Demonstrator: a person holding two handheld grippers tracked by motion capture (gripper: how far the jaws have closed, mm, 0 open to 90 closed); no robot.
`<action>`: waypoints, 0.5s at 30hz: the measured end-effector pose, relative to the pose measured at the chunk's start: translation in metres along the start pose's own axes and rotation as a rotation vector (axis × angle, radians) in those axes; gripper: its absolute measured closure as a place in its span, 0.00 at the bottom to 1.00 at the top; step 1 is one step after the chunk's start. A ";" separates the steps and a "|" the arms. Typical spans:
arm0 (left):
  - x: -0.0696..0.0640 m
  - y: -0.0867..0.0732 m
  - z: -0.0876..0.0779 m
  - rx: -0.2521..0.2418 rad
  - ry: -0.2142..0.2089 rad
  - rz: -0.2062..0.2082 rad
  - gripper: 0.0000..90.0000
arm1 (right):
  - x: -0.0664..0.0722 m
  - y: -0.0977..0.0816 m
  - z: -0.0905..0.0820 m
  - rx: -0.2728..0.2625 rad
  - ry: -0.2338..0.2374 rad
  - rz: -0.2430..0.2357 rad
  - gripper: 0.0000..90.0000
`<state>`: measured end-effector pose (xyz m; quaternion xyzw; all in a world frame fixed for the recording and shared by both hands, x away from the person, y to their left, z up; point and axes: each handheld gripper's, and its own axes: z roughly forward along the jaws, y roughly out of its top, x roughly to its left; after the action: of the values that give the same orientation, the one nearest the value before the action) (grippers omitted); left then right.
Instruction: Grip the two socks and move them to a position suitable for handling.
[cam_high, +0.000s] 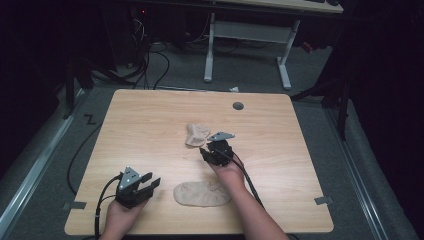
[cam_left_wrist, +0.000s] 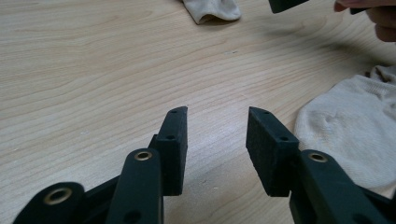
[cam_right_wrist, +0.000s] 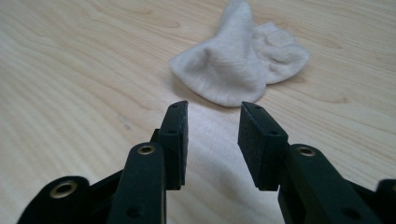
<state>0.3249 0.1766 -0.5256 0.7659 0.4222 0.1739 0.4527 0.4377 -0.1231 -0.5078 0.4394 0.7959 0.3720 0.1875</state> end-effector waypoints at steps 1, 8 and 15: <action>0.000 0.000 0.000 -0.001 -0.001 -0.002 0.65 | -0.002 0.001 0.003 -0.003 -0.002 0.013 0.71; 0.000 0.000 0.000 -0.003 -0.005 -0.007 0.65 | -0.009 0.012 0.019 -0.005 -0.011 0.040 0.71; 0.000 0.000 0.001 0.000 -0.012 -0.012 0.65 | -0.013 0.033 0.034 0.013 -0.005 0.044 0.70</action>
<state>0.3254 0.1761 -0.5266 0.7643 0.4241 0.1663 0.4565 0.4850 -0.1086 -0.5053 0.4589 0.7880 0.3697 0.1783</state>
